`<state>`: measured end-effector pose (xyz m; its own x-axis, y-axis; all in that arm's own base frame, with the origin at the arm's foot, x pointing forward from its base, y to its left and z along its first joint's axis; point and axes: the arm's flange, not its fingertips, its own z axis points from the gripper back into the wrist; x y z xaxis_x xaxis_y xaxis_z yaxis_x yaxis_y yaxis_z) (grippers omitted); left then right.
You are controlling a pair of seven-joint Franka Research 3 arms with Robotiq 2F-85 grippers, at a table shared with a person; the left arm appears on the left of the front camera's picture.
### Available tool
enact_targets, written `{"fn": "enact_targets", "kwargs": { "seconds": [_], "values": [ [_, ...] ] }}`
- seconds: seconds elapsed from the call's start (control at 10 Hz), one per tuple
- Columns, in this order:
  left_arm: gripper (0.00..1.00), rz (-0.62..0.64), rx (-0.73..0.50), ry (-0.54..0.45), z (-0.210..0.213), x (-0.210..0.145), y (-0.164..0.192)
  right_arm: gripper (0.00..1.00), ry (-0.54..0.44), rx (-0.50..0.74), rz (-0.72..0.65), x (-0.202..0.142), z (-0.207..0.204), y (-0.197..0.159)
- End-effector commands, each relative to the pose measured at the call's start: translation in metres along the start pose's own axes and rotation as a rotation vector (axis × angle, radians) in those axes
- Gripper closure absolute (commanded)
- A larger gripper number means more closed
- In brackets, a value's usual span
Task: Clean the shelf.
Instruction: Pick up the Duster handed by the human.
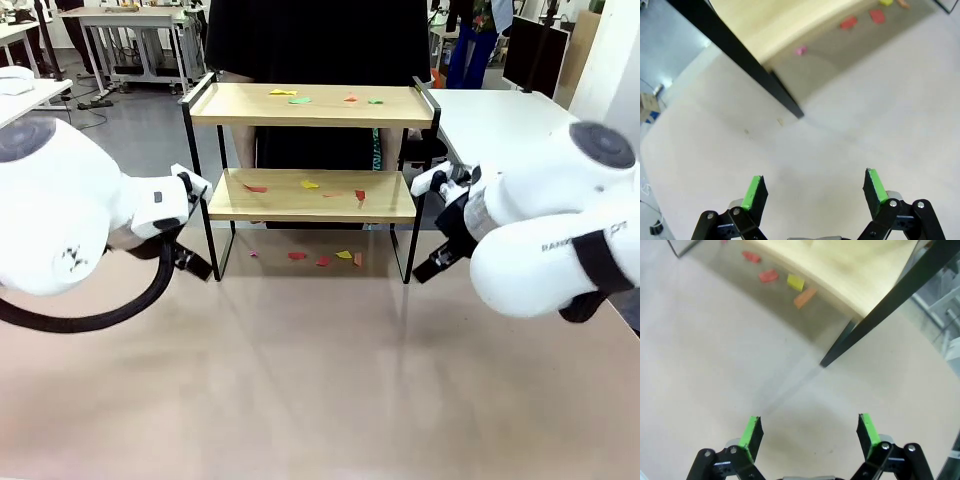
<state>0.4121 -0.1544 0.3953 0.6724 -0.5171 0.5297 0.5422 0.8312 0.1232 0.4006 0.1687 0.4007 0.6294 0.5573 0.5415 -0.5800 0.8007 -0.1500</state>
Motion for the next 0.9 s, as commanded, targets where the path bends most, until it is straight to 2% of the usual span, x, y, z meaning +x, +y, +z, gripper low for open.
{"fn": "enact_targets", "kwargs": {
  "seconds": [0.0,0.2,0.4,0.6,0.8],
  "values": [
    [0.0,-0.029,-0.096,-0.023,0.044,0.034,0.029,0.0,-0.061,0.04,0.027,0.027,0.057,-0.031],
    [0.0,-0.103,-0.194,-0.017,0.078,0.056,0.062,0.0,-0.145,0.111,0.041,0.034,0.105,-0.063],
    [0.0,-0.235,-0.389,-0.007,0.085,0.063,0.111,0.0,-0.208,0.214,0.145,0.021,0.136,-0.111],
    [0.0,-0.328,-0.567,-0.091,0.071,0.059,0.17,0.0,-0.35,0.348,0.303,-0.004,0.144,-0.17],
    [0.0,-0.342,-0.695,-0.206,0.048,0.046,0.216,0.0,-0.376,0.404,0.403,-0.022,0.128,-0.219]
  ]
}}
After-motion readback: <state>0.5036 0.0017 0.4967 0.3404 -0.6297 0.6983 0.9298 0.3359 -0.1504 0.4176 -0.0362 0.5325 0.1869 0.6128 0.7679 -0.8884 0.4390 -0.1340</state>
